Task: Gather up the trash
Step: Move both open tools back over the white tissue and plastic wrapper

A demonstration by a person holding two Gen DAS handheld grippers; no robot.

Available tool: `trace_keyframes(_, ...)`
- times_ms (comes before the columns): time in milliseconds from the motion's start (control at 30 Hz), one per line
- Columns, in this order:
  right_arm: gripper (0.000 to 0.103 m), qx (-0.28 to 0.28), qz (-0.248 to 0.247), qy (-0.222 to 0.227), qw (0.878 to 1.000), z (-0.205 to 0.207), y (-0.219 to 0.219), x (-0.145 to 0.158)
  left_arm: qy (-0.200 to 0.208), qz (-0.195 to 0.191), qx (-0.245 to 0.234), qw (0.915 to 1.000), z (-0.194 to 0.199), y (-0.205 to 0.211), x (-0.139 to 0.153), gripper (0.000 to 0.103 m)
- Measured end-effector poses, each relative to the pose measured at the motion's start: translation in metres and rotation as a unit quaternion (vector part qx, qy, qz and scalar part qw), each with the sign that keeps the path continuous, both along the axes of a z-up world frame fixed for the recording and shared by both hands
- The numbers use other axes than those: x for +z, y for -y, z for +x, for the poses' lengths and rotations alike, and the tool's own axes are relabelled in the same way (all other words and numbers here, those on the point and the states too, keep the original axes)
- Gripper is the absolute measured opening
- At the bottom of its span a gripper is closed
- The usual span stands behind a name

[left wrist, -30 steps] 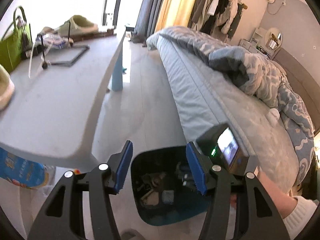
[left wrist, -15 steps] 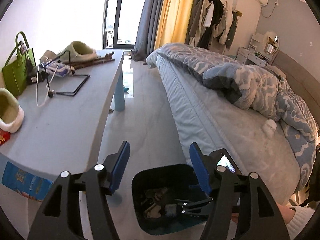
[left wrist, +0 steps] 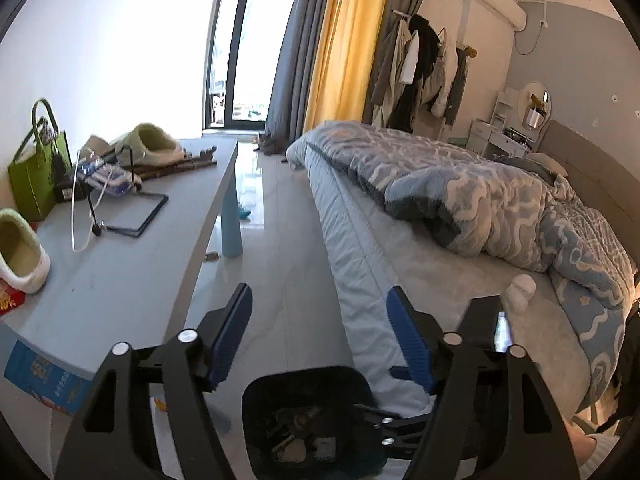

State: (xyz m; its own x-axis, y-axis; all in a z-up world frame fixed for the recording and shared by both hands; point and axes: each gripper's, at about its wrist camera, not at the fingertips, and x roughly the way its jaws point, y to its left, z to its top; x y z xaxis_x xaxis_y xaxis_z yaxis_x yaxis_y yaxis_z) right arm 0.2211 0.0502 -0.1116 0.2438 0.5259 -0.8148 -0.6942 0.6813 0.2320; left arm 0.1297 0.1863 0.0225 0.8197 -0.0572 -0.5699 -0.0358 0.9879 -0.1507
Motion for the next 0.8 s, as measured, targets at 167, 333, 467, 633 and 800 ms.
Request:
trace_keyframes(167,0.075,-0.029,0.017,0.027,0.999,0.009,0.032,0.016,-0.004,-0.019,-0.018,0.9996,0.009,0.017,0.002,0.077)
trace_keyframes(333,0.081,-0.060,0.028,0.058,0.996,0.017,0.068,0.032,-0.011,-0.018,-0.035,0.9991,0.016,0.041,-0.001,0.081)
trace_keyframes(467,0.084,-0.083,0.037,0.078,0.993,0.025,0.096,0.043,-0.009,-0.012,-0.051,0.9986,0.022,0.062,-0.002,0.087)
trace_keyframes(633,0.086,-0.108,0.043,0.098,0.988,0.034,0.129,0.052,0.001,-0.009,-0.071,0.9975,0.032,0.091,0.001,0.092)
trace_keyframes(800,0.089,-0.141,0.048,0.102,0.984,0.049,0.164,0.056,0.001,-0.011,-0.090,0.9959,0.046,0.116,-0.003,0.095)
